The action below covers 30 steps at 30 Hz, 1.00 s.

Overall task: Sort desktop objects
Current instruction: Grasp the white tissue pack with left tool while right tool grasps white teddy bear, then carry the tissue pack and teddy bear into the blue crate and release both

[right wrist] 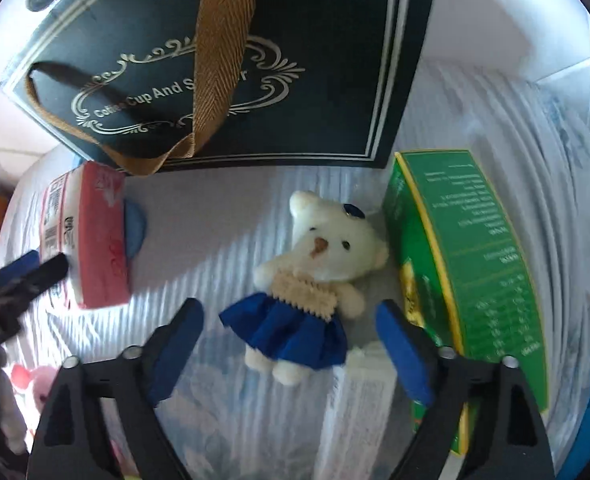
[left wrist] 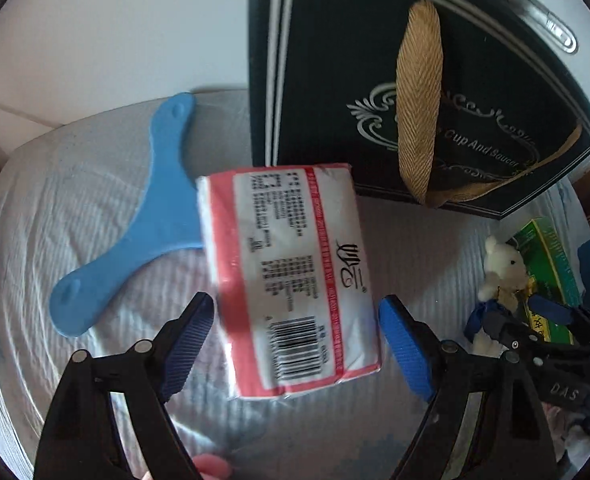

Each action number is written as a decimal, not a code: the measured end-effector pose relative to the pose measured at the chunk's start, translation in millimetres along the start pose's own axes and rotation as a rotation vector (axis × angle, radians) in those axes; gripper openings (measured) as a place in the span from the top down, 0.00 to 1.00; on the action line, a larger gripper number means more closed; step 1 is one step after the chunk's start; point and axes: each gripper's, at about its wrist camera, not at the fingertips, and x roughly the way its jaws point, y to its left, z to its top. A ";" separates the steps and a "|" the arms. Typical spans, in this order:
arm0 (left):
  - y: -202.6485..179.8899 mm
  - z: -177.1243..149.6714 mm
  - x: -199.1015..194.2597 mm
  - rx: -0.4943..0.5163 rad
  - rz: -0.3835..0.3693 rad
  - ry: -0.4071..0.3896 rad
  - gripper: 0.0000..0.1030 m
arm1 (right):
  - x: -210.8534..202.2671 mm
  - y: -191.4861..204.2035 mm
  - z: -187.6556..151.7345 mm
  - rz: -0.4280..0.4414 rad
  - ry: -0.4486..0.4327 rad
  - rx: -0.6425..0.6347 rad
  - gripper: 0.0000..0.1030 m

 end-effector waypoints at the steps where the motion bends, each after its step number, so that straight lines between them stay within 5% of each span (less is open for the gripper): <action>1: -5.9 0.3 7.2 0.014 0.051 0.007 0.18 | 2.5 5.2 0.5 -0.019 -0.001 -0.024 0.12; 5: -12.4 1.9 16.6 0.029 0.104 0.008 0.17 | 20.6 25.1 -2.4 -0.145 0.032 -0.118 0.13; 6: -12.5 2.4 17.3 0.033 0.108 0.009 0.17 | 24.7 27.7 -4.1 -0.150 0.037 -0.132 0.32; 8: -10.3 2.1 16.0 0.033 0.099 0.008 0.21 | 24.7 25.7 -6.1 -0.101 0.044 -0.108 0.41; 9: -9.2 0.7 11.9 0.032 0.093 0.002 0.24 | 20.0 26.5 -7.4 -0.095 0.040 -0.110 0.56; 17: -4.3 -36.5 -58.7 0.036 0.039 -0.104 0.27 | -64.1 34.0 -41.3 0.024 -0.079 -0.138 0.56; 23: -20.2 -71.7 -143.8 0.067 0.024 -0.219 0.27 | -157.9 41.7 -84.8 0.033 -0.223 -0.192 0.56; 30: -63.0 -117.4 -252.5 0.117 0.000 -0.345 0.27 | -275.3 7.1 -110.7 0.021 -0.381 -0.232 0.56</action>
